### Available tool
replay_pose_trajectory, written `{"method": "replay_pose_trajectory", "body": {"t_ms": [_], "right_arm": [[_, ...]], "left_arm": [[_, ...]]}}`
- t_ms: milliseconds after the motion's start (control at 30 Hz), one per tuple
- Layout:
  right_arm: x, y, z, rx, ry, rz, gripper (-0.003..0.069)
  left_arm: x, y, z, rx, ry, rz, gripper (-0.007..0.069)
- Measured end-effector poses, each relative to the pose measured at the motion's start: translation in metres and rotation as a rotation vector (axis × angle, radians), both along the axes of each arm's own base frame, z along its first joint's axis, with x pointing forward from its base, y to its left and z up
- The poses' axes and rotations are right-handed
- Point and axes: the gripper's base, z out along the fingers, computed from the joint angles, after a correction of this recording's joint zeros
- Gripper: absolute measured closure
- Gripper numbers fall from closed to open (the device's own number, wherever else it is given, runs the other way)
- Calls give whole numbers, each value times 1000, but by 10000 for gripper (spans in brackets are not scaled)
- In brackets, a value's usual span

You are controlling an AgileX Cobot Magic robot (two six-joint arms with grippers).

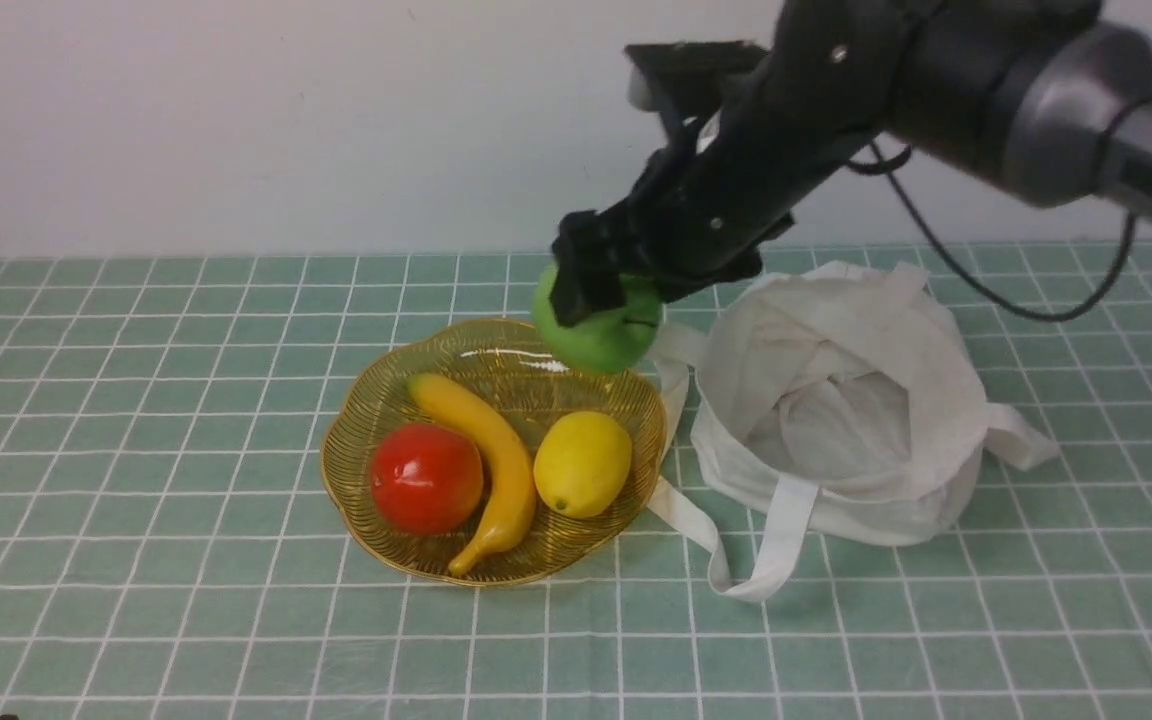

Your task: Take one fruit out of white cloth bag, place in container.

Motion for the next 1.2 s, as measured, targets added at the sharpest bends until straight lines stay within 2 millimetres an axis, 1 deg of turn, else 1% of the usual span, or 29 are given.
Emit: {"method": "replay_pose_trajectory", "body": {"t_ms": [33,100,200,267,400,567,667,767,833,867,1000,1033,1067,1100,1133,1200], "right_arm": [[-1,6,-6,-9,0,12,33],[-1,25,-31,-52,-17,52,33],[2,35,-52,-74,-19,69,33],[5,37,-62,-77,-22,67,34],[10,39,-70,-76,-45,63,34],[11,40,-71,-68,-57,57,32],[11,40,-71,-71,-54,58,-1],[9,38,-68,-78,-45,57,-24],[8,35,-57,-86,-59,51,-31],[7,35,-56,-87,-61,50,-31],[6,27,-35,-91,-101,42,-31],[5,23,-24,-92,-126,39,-31],[4,21,-17,-91,-136,38,-31],[3,21,-16,-93,-137,39,-31],[0,17,-6,-95,-142,38,-28],[-5,13,5,-110,-130,39,-6]], "left_arm": [[0,0,0,0,0,0,632],[0,0,0,0,0,0,632],[0,0,0,0,0,0,632],[0,0,0,0,0,0,632],[0,0,0,0,0,0,632],[0,0,0,0,0,0,632],[0,0,0,0,0,0,632],[0,0,0,0,0,0,632],[0,0,0,0,0,0,632],[0,0,0,0,0,0,632],[0,0,0,0,0,0,632],[0,0,0,0,0,0,632],[0,0,0,0,0,0,632],[0,0,0,0,0,0,632],[0,0,0,0,0,0,632],[0,0,0,0,0,0,632]]}}
